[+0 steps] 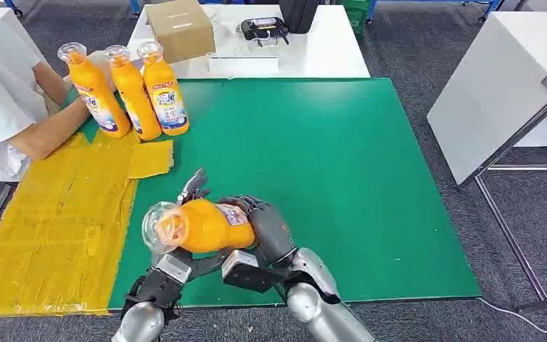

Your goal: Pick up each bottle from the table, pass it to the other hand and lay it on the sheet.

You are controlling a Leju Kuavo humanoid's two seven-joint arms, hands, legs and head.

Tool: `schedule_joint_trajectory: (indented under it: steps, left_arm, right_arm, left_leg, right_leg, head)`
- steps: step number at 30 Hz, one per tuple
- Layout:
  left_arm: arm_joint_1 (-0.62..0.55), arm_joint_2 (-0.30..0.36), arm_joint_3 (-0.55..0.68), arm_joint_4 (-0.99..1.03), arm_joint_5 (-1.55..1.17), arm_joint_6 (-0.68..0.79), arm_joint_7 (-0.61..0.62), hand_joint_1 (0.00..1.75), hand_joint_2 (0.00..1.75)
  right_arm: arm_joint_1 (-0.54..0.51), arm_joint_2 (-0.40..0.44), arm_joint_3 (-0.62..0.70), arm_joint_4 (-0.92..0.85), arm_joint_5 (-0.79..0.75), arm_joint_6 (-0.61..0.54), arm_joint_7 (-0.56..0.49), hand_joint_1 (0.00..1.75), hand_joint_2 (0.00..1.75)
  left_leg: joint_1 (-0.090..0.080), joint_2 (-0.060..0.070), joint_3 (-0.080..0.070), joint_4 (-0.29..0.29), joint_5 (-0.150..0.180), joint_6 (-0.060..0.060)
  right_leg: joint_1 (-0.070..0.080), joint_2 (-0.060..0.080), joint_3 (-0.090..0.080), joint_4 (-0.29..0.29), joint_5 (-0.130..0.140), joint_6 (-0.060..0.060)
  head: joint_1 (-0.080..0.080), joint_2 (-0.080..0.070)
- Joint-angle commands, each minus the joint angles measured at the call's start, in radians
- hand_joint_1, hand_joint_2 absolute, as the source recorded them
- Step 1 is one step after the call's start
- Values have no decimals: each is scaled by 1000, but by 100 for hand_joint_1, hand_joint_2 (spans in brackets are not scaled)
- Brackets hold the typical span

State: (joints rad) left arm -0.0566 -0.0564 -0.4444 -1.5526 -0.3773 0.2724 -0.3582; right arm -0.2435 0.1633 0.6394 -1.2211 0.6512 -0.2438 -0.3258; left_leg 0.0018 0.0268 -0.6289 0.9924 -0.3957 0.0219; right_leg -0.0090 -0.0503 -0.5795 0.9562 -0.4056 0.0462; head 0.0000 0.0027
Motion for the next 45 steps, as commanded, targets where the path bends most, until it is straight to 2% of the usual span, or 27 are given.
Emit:
schedule_joint_trajectory:
  steps: [1,3,5,6,7,10,19,20,21,22,26,27,28,29,30,31,32,33,34,35,36,37,38,39,40,43,45]
  left_arm:
    - [-52,6,74,61,14,8,7,0,175]
    - [-52,3,81,62,18,11,4,0,175]
    - [-49,-2,93,57,22,20,-6,0,175]
    - [-43,-8,102,49,25,34,-24,40,175]
    - [-39,-10,106,42,27,41,-31,175,175]
    - [-33,-18,109,27,35,53,-45,175,175]
    - [-41,-27,117,11,75,86,-87,175,175]
    - [-44,-26,119,12,60,102,-91,175,175]
    - [-46,-26,123,14,8,154,-95,175,175]
    - [-54,-24,125,24,-110,256,-104,175,175]
    - [-58,-20,125,25,-110,256,-105,175,175]
    - [-72,-48,174,69,-420,426,-51,175,175]
    - [-91,-55,218,121,-617,426,63,175,175]
    - [-121,-37,213,159,-649,426,98,175,175]
    - [-141,-39,286,179,-859,426,163,175,175]
    - [-176,-17,310,238,-1120,426,275,175,175]
    - [-193,0,308,266,-1189,426,317,175,175]
    - [-288,206,124,396,-1194,415,539,175,175]
    - [-421,319,-216,527,-1194,383,885,175,175]
    - [-451,337,-263,566,-1194,362,925,175,175]
    - [-515,359,-363,661,-1194,301,981,175,175]
    - [-560,349,-398,775,-1194,340,979,175,175]
    - [-567,343,-393,804,-1194,360,973,175,175]
    - [-609,328,-439,936,-1194,320,976,175,175]
    - [-622,309,-409,1009,-1194,307,943,175,175]
    - [-639,273,-330,1157,-1193,311,888,175,175]
    - [-637,276,-328,1159,-1194,316,886,175,175]
  right_arm:
    - [-54,-38,288,22,105,-23,-18,175,175]
    - [-59,-43,305,17,107,-19,-17,175,175]
    - [-68,-56,333,12,109,-6,-6,175,175]
    - [-70,-59,341,14,103,1,2,175,175]
    - [-72,-60,345,24,101,4,17,175,175]
    - [-74,-58,334,52,82,10,38,175,175]
    - [-47,-45,246,87,-76,70,34,175,175]
    - [-38,-42,229,81,-100,68,29,54,175]
    - [-21,-38,195,67,-157,73,19,0,0]
    - [2,-40,149,38,-234,85,10,0,0]
    - [3,-48,144,29,-239,89,8,0,0]
    - [38,-50,92,-21,-306,70,-2,0,0]
    - [71,-50,43,-68,-333,16,-20,0,0]
    - [95,-64,11,-123,-351,1,-26,0,0]
    - [129,-69,-34,-193,-379,-20,-37,0,0]
    - [156,-85,-78,-272,-388,-42,-41,0,0]
    - [168,-91,-99,-309,-393,-51,-42,0,0]
    - [188,-94,-142,-375,-408,-63,-42,0,0]
    - [205,-91,-183,-434,-408,-68,-36,0,0]
    - [207,-90,-194,-451,-408,-76,-40,0,0]
    - [212,-89,-209,-483,-406,-86,-49,0,0]
    - [216,-88,-214,-509,-401,-93,-54,0,0]
    - [215,-88,-213,-511,-399,-94,-54,0,0]
    - [210,-87,-205,-524,-364,-143,-109,0,0]
    - [208,-87,-195,-535,-351,-170,-130,0,175]
    - [193,-103,-160,-552,-348,-192,-128,0,175]
    - [192,-102,-159,-552,-348,-193,-128,0,175]
  left_leg:
    - [1,0,6,0,-3,-2]
    - [1,-2,2,-1,0,-1]
    - [1,-1,4,-1,-1,-1]
    - [0,-2,5,-1,-2,-2]
    - [1,-1,3,0,-1,-1]
    - [1,-2,7,0,-3,-2]
    - [1,-4,3,-1,-1,-2]
    - [1,-6,4,0,-2,-2]
    - [1,-4,2,-1,-1,-2]
    - [1,-6,5,-1,-2,-2]
    - [1,-6,4,0,-2,-2]
    - [1,-3,3,0,-1,-2]
    - [1,-4,4,0,-2,-2]
    - [0,-4,2,-1,-1,-2]
    - [1,-9,4,-1,-1,-2]
    - [0,-7,1,-1,0,-2]
    - [1,-9,3,0,-1,-2]
    - [0,-8,1,0,0,-2]
    - [0,-10,3,0,-1,-2]
    - [0,-13,4,-1,0,-3]
    - [0,-18,1,-1,2,-2]
    - [0,-20,2,0,1,-3]
    - [0,-17,3,0,2,-3]
    - [1,-14,3,1,2,-4]
    - [-1,-5,2,-3,2,-4]
    - [0,-3,5,-1,1,-4]
    - [0,0,4,0,0,-4]
  right_leg:
    - [0,6,5,0,-2,-2]
    - [0,2,2,-1,-1,-1]
    - [0,3,3,-1,-1,-1]
    - [-1,4,4,-1,-2,-2]
    - [0,2,2,-1,-1,-1]
    - [0,4,6,0,-3,-2]
    - [0,0,2,-1,-1,-1]
    - [0,-1,4,-1,-2,-2]
    - [0,-1,1,-1,-1,-1]
    - [0,-1,4,-1,-2,-2]
    - [0,-1,4,0,-3,-2]
    - [0,0,2,-1,-1,-1]
    - [0,2,3,0,-2,-2]
    - [0,-1,1,-1,-1,-1]
    - [0,-4,5,-1,-3,-2]
    - [0,-4,1,-1,-1,-1]
    - [0,-4,3,0,-3,-2]
    - [0,-5,1,0,-1,-1]
    - [-1,-5,3,0,-3,-2]
    - [-1,-8,5,1,-3,-2]
    - [-1,-13,3,1,-3,-2]
    - [-1,-14,4,2,-4,-2]
    - [-1,-14,-3,2,-3,-2]
    - [0,-8,-8,2,-2,-4]
    - [-2,-1,-5,0,2,-4]
    - [-1,1,1,2,0,-5]
    - [-1,4,1,3,1,-5]
  head:
    - [0,0]
    - [0,0]
    - [0,0]
    - [0,0]
    - [0,0]
    - [0,0]
    - [0,0]
    - [0,0]
    - [0,0]
    - [0,0]
    - [0,0]
    - [0,0]
    - [0,0]
    - [0,0]
    - [-1,0]
    - [0,0]
    - [0,0]
    - [0,0]
    - [0,0]
    - [-1,0]
    - [0,0]
    - [1,0]
    - [3,0]
    - [3,0]
    - [0,0]
    - [1,0]
    - [2,0]
